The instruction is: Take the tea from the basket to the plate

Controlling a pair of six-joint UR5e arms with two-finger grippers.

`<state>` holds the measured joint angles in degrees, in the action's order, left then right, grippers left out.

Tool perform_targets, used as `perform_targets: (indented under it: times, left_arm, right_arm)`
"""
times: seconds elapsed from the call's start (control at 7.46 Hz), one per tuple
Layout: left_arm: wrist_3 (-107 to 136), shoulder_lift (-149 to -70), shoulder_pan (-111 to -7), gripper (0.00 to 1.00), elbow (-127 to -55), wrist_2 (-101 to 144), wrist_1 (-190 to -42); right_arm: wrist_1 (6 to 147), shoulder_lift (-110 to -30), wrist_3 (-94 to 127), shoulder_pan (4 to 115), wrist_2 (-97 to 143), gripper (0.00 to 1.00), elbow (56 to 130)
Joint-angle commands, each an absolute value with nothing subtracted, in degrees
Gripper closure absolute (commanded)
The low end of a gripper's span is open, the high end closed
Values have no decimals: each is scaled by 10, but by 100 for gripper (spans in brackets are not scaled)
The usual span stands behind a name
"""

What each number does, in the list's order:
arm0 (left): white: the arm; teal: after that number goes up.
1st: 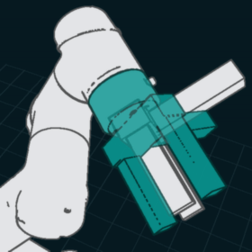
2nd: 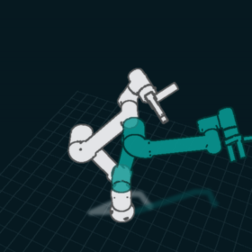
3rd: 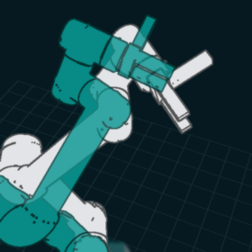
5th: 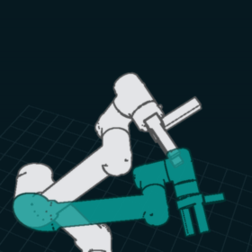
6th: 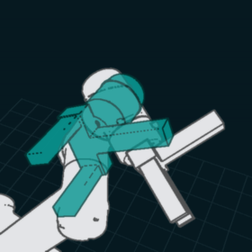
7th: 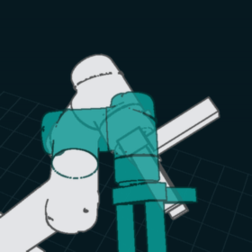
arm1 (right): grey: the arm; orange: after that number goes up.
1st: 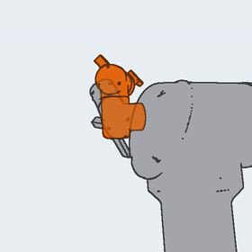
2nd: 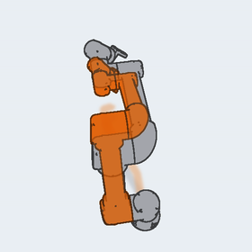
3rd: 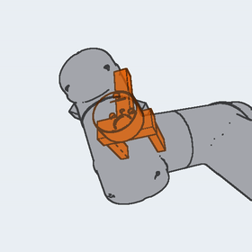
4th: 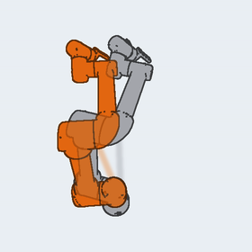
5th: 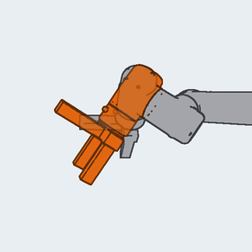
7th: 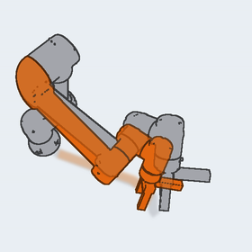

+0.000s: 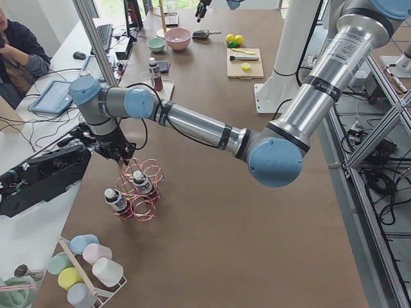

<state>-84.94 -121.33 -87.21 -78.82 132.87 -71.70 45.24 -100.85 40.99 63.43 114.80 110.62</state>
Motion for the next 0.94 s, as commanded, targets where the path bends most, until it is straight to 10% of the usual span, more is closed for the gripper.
perform_targets:
  times: [0.0, 0.8]
  left_arm:
    - [-849, -1211, -873, 100, -785, 1328, -722]
    - [-846, -1187, -873, 100, -823, 1328, -718]
  right_arm:
    - [628, -1048, 190, 804, 1255, 0, 1104]
    - [1127, -916, -2, 890, 1346, 0, 1060]
